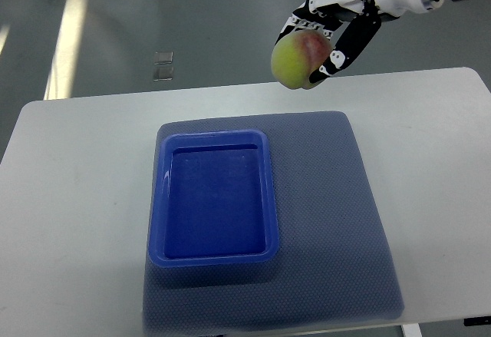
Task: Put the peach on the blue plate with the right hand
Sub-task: 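Carry the peach over the blue tray and lower it inside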
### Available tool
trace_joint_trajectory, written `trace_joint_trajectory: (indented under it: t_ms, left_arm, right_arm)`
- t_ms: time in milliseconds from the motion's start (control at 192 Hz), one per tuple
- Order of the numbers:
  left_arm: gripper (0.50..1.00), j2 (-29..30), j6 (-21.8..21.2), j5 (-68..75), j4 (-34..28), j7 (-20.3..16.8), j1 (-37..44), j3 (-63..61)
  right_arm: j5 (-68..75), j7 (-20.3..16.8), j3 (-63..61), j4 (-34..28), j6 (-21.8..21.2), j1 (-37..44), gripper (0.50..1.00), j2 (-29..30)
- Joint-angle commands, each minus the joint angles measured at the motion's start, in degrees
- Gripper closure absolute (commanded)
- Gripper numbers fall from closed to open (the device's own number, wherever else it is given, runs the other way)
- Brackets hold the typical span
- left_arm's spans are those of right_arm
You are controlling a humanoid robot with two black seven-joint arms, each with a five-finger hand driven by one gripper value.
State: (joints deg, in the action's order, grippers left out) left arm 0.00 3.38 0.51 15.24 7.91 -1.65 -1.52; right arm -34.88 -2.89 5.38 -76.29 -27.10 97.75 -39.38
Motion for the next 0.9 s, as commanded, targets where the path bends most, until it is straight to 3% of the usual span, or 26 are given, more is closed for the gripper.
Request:
trace_joint_trajectory:
  t_ms: [0, 5, 47, 99, 104, 115, 172, 224, 230, 240, 318, 324, 397, 532, 705, 783, 830, 835, 851, 866, 892]
  left_arm:
    - [0.500, 0.00, 0.05, 0.10, 0.14, 0.00, -0.02, -0.06]
    - [0.500, 0.00, 0.05, 0.10, 0.41, 0.00, -0.02, -0.06]
    - [0.500, 0.00, 0.05, -0.07, 1.02, 0.00, -0.02, -0.06]
    - [0.500, 0.00, 0.05, -0.07, 1.02, 0.00, -0.02, -0.06]
    - [0.500, 0.00, 0.05, -0.16, 1.37, 0.00, -0.02, 0.03]
    - [0.500, 0.00, 0.05, -0.16, 1.46, 0.00, -0.02, 0.03]
    - [0.500, 0.00, 0.05, -0.16, 1.46, 0.00, -0.02, 0.03]
    - [0.500, 0.00, 0.05, -0.16, 1.46, 0.00, -0.02, 0.03]
    - [0.500, 0.00, 0.05, -0.16, 1.46, 0.00, -0.02, 0.03]
    - [0.500, 0.00, 0.05, -0.25, 1.46, 0.00, -0.02, 0.03]
    - [0.500, 0.00, 0.05, -0.34, 1.46, 0.00, -0.02, 0.03]
    - [0.500, 0.00, 0.05, -0.34, 1.29, 0.00, -0.02, 0.03]
    - [0.500, 0.00, 0.05, -0.43, 1.02, 0.00, -0.02, 0.11]
    - [0.500, 0.00, 0.05, -0.43, 0.93, 0.00, -0.02, 0.11]
    - [0.500, 0.00, 0.05, -0.43, 0.94, 0.00, -0.02, 0.03]
    - [0.500, 0.00, 0.05, -0.34, 1.11, 0.09, -0.02, -0.06]
    - [0.500, 0.00, 0.05, -0.34, 1.11, 0.09, -0.02, -0.06]
    - [0.500, 0.00, 0.05, -0.34, 1.11, 0.09, -0.02, -0.06]
    - [0.500, 0.00, 0.05, -0.34, 1.11, 0.09, -0.02, -0.06]
    - [0.500, 0.00, 0.05, -0.34, 1.11, 0.09, -0.02, -0.06]
    - [0.500, 0.00, 0.05, -0.34, 1.20, 0.09, -0.02, -0.06]
  right_arm:
    - [0.69, 0.07, 0.60, 0.79, 2.58, -0.10, 1.000, 4.14]
    - [0.60, 0.07, 1.99, 2.27, 3.62, -0.28, 1.000, 8.40]
    - [0.60, 0.07, 3.06, 3.77, 4.68, -0.81, 1.000, 11.78]
    - [0.60, 0.07, 3.06, 3.78, 4.69, -0.81, 1.000, 11.79]
    - [0.51, 0.16, 3.58, 5.69, 5.91, -2.03, 1.000, 15.88]
    - [0.51, 0.07, 3.59, 6.23, 6.18, -2.39, 1.000, 16.79]
    - [0.25, 0.07, 3.59, 8.52, 6.62, -4.32, 1.000, 20.57]
    - [0.25, 0.07, 3.59, 8.52, 6.62, -4.32, 1.000, 20.57]
    - [-0.01, 0.07, 3.50, 11.13, 6.80, -6.24, 1.000, 24.06]
    - [-0.02, 0.16, 3.50, 11.77, 6.80, -6.69, 1.000, 24.87]
    - [-0.10, 0.16, 3.41, 13.01, 6.88, -7.75, 1.000, 26.11]
    - [-0.19, 0.16, 3.15, 15.62, 7.32, -10.27, 1.000, 29.16]
    - [-0.54, 0.16, 3.15, 18.45, 8.03, -12.76, 1.000, 33.23]
    - [-4.41, 0.16, 3.15, 22.23, 8.99, -17.15, 1.000, 38.15]
    - [-8.63, 0.25, 3.24, 23.64, 10.22, -20.50, 1.000, 39.38]
    - [-9.16, 0.25, 3.15, 24.26, 10.31, -22.25, 0.936, 39.38]
    - [-9.16, 0.25, 3.15, 24.26, 10.31, -22.25, 0.936, 39.38]
    - [-9.16, 0.25, 2.98, 24.34, 10.40, -22.69, 0.849, 39.38]
    - [-9.07, 0.34, 2.89, 24.34, 10.40, -22.78, 0.816, 39.38]
    - [-9.07, 0.42, 2.80, 24.34, 10.49, -22.87, 0.749, 39.38]
    - [-9.07, 0.42, 2.71, 24.34, 10.49, -22.96, 0.701, 39.38]
